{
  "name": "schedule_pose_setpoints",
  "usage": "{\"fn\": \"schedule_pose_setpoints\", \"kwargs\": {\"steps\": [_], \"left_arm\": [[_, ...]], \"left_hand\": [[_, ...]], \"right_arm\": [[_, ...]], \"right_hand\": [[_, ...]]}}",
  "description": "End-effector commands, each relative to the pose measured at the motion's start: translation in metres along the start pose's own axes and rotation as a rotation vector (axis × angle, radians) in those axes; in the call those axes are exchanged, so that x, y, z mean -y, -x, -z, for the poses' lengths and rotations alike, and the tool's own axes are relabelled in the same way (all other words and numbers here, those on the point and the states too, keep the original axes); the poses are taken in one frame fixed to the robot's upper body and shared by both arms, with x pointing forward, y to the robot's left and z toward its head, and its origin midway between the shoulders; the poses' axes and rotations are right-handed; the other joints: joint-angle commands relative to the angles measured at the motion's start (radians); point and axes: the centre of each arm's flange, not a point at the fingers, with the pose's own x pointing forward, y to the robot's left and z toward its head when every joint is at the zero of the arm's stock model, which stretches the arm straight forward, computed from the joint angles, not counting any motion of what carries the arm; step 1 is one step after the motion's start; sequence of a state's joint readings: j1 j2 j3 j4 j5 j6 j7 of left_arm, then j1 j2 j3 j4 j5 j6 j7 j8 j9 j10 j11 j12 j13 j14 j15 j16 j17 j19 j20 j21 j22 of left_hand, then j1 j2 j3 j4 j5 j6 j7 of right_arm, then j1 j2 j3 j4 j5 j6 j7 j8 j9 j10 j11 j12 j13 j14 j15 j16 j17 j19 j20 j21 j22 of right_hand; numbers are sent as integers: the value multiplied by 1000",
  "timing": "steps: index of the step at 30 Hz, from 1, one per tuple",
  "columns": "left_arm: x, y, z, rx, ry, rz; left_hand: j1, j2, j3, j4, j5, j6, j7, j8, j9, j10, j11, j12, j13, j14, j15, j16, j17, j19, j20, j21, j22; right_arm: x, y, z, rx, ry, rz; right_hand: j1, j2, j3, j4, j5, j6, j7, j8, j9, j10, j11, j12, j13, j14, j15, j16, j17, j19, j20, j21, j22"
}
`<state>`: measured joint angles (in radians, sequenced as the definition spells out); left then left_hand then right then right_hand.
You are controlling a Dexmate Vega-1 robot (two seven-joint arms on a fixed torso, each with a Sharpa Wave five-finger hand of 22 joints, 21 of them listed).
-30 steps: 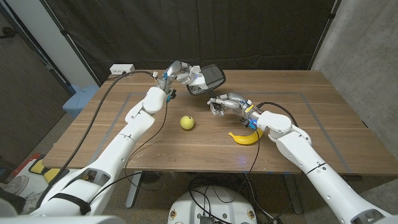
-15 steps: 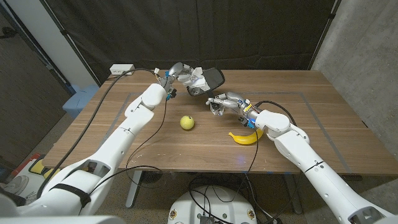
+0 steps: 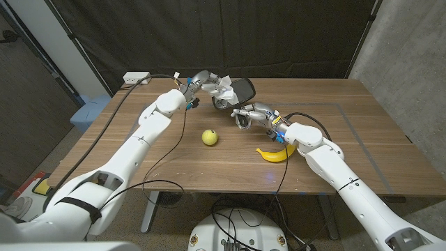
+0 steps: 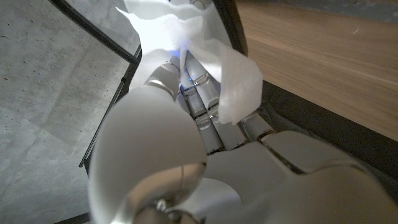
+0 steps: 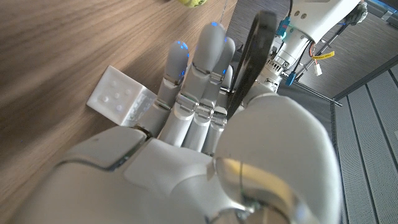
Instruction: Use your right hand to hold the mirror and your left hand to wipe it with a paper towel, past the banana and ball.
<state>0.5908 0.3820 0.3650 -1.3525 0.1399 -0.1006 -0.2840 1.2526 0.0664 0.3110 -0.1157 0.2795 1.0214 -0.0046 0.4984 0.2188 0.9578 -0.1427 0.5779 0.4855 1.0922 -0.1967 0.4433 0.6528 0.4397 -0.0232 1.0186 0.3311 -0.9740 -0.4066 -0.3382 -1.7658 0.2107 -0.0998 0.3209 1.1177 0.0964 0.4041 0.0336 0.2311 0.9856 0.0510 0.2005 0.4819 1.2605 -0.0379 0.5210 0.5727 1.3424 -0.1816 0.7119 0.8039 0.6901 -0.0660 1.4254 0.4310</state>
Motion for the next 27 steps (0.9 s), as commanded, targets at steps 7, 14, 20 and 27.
{"fn": "schedule_pose_setpoints", "kwargs": {"steps": [7, 14, 20, 27], "left_arm": [[7, 5, -22, -9, -155, 145], [12, 6, -26, -1, -184, 160], [27, 21, -53, 38, -473, 24], [44, 34, -76, 160, -605, -63]], "left_hand": [[3, 4, 6, 1, -1, 7, 0, -12, -5, 33, -21, -14, 10, -17, -29, -15, 10, -34, 8, 3, -7], [4, 6, 8, 1, -3, 9, 0, -16, -7, 36, -20, -18, 14, -16, -29, -16, 14, -37, 10, 8, -12], [5, 1, 8, 0, -9, 19, -7, -21, -12, 44, -29, -25, 17, -15, -29, -17, 23, -67, 10, 7, -20], [3, -4, 8, 0, -14, 21, -39, -31, -17, 52, -37, -37, 21, -28, -31, -25, 34, -90, 6, 9, -31]], "right_arm": [[8, -8, 3, -3, -17, 27], [9, -9, 4, -1, -26, 35], [9, -10, 3, 4, -28, 43], [8, -8, 4, 6, -34, 45]], "right_hand": [[94, 83, 3, 6, 0, 40, -29, 0, 3, 39, -36, -3, 2, -49, -48, 5, 5, -3, -143, 11, -5], [95, 83, 2, 6, 0, 40, -27, 0, 3, 39, -37, -2, 4, -49, -48, 4, 4, -3, -143, 15, -10], [96, 84, 2, 7, -1, 42, -27, 1, 3, 41, -35, -4, 2, -48, -48, 5, 5, -3, -143, 18, -15], [97, 84, 1, 8, -1, 41, -27, 0, 3, 40, -38, -5, 3, -47, -48, 5, 4, -3, -143, 22, -22]]}}
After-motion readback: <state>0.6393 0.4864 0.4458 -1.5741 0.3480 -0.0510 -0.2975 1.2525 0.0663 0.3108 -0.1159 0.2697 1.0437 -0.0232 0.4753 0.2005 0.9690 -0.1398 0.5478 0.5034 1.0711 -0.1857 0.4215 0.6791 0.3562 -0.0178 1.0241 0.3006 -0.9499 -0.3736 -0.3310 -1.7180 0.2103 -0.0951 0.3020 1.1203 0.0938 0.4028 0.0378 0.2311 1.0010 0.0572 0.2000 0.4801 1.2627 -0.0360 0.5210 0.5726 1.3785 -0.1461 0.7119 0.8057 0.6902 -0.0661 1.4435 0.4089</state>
